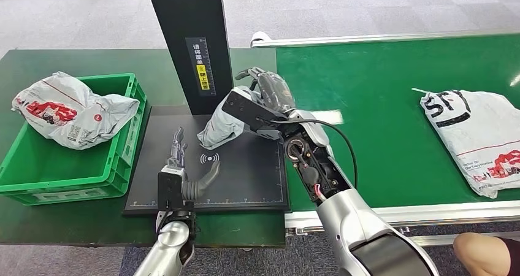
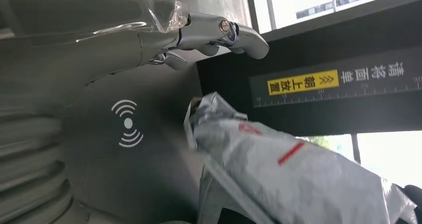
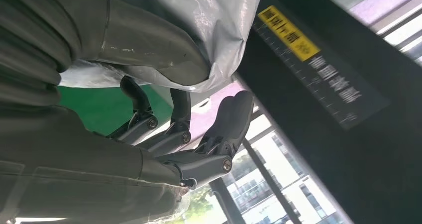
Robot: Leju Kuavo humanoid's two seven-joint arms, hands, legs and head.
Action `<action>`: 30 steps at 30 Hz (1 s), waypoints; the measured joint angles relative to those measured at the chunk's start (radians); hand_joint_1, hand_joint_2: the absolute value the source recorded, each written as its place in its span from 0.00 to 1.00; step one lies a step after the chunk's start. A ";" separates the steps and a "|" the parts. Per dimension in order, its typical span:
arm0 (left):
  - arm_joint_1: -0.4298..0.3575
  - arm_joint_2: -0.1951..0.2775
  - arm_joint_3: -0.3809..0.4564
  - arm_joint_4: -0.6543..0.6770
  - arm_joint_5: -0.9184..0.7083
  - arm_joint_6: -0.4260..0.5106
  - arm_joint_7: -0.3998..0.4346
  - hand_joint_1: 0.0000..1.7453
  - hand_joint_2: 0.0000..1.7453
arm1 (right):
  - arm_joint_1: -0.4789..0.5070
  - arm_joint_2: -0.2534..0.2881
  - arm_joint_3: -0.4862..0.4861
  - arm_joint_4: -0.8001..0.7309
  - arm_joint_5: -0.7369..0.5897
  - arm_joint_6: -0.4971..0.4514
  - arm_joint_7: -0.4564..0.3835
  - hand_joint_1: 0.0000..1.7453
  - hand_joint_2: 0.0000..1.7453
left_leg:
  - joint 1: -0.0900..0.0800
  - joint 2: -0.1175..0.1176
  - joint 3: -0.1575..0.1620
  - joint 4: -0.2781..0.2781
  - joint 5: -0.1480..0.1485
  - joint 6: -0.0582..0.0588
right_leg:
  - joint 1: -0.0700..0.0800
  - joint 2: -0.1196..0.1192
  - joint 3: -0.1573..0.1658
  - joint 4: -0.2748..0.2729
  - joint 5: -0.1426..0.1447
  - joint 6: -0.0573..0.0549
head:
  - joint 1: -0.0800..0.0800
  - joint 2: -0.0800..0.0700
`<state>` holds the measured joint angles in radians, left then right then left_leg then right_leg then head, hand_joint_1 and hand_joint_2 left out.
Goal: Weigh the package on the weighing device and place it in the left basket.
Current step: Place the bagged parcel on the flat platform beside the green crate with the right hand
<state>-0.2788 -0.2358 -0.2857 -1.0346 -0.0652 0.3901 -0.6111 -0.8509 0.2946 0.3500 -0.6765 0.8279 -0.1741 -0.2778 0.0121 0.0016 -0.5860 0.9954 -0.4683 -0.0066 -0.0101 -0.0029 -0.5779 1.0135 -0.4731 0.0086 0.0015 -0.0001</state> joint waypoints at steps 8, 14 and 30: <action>-0.012 -0.012 0.024 0.013 0.081 0.075 -0.013 0.00 1.00 | -0.009 0.032 0.055 -0.005 -0.061 0.018 0.004 1.00 1.00 | 0.000 0.000 0.000 0.000 0.000 0.000 | 0.000 0.000 0.000 0.000 0.000 0.000 | 0.000 0.000; -0.036 -0.018 0.046 0.037 0.108 0.092 -0.027 0.00 1.00 | -0.011 0.040 0.084 -0.006 -0.090 0.019 0.027 0.00 1.00 | 0.000 0.000 0.000 0.000 0.000 0.000 | 0.000 0.000 0.000 0.000 0.000 0.000 | 0.000 0.000; -0.058 -0.003 0.116 0.056 0.075 0.165 -0.038 0.00 1.00 | 0.095 -0.009 -0.012 -0.120 -0.530 0.269 -0.104 0.00 1.00 | 0.000 0.000 0.000 0.000 0.000 0.000 | 0.000 0.000 0.000 0.000 0.000 0.000 | 0.000 0.000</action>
<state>-0.3368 -0.2385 -0.1692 -0.9786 0.0098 0.5549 -0.6493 -0.7564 0.2857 0.3378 -0.7961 0.2975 0.0949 -0.3820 0.0121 0.0019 -0.5857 0.9955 -0.4684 -0.0067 -0.0100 -0.0029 -0.5781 1.0134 -0.4731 0.0086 0.0015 -0.0004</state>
